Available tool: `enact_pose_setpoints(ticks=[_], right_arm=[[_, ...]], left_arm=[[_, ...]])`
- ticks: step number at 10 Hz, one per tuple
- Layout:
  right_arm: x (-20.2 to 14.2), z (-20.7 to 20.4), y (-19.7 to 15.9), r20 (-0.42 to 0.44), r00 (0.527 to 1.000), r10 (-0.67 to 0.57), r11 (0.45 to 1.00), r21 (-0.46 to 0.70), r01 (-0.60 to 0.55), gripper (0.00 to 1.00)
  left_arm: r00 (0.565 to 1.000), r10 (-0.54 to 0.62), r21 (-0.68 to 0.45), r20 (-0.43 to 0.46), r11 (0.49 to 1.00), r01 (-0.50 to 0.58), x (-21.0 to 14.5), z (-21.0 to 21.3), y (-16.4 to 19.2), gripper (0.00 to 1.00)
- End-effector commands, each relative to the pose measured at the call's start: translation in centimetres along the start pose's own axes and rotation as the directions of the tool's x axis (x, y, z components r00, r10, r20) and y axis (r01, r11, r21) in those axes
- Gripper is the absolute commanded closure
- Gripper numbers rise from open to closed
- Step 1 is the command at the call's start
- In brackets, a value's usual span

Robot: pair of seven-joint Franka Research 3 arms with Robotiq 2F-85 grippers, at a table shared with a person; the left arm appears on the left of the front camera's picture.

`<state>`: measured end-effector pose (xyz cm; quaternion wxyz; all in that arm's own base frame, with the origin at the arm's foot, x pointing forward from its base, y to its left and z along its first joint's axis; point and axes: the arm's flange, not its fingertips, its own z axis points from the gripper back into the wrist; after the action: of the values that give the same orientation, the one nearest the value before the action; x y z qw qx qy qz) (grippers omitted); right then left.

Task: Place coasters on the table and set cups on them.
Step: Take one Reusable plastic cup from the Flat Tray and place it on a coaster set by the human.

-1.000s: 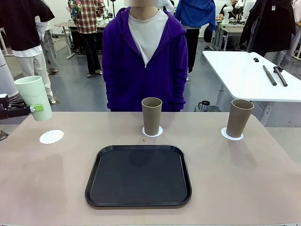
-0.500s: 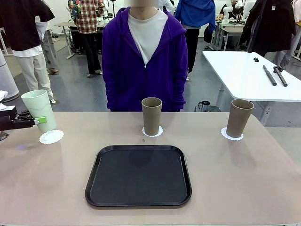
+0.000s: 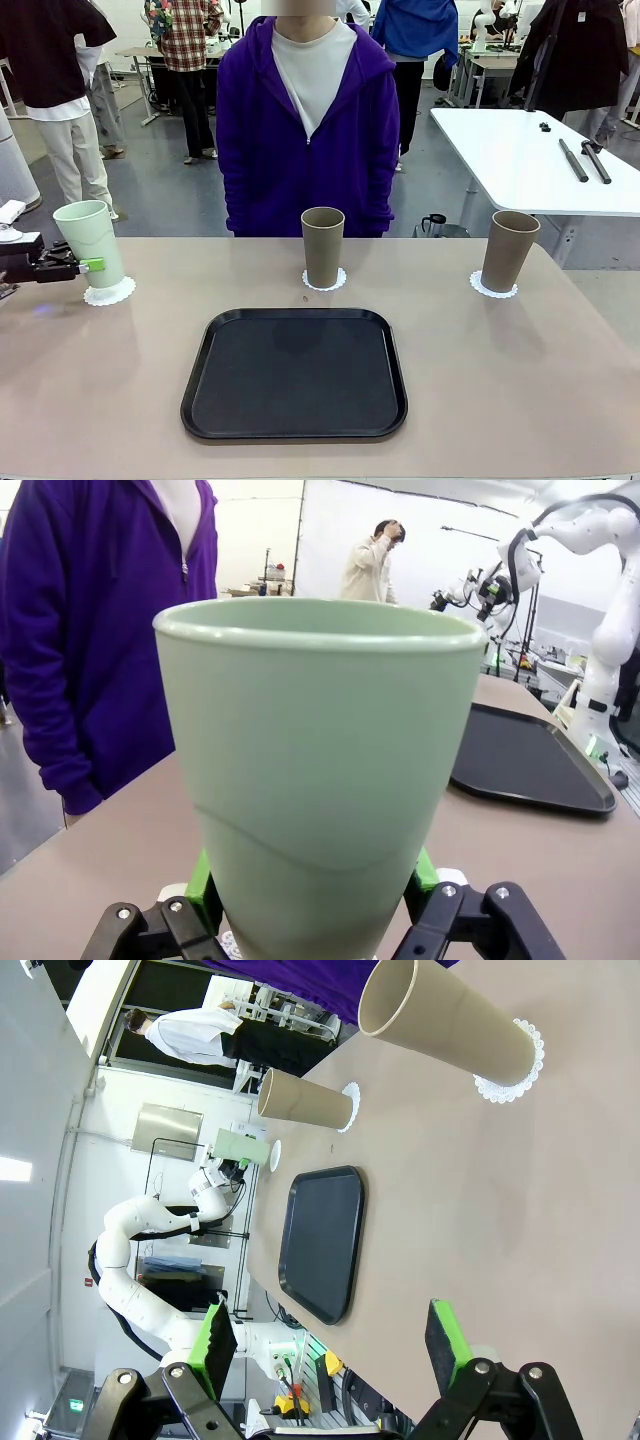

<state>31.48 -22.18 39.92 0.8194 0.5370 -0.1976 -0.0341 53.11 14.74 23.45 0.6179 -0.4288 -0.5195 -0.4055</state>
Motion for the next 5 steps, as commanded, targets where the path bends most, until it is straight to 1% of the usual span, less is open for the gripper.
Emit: enact_pose_setpoints(ticks=[1, 4, 5], right_arm=[[0.01, 0.06, 0.05, 0.003, 1.0, 0.003, 1.0, 0.002, -0.003, 0.0], [0.01, 0.06, 0.05, 0.003, 1.0, 0.003, 1.0, 0.002, -0.003, 0.0], [0.01, 0.06, 0.05, 0.003, 1.0, 0.003, 1.0, 0.002, -0.003, 0.0]], left_arm=[[0.999, -0.041, -0.014, -0.023, 0.999, 0.041, -0.59, -0.23, -0.2, 0.15], [0.999, -0.035, -0.022, -0.007, 0.999, 0.035, -1.2, -0.25, -0.18, 0.15], [0.999, -0.042, -0.026, -0.019, 0.999, 0.041, -1.21, -0.2, -0.2, 0.15]])
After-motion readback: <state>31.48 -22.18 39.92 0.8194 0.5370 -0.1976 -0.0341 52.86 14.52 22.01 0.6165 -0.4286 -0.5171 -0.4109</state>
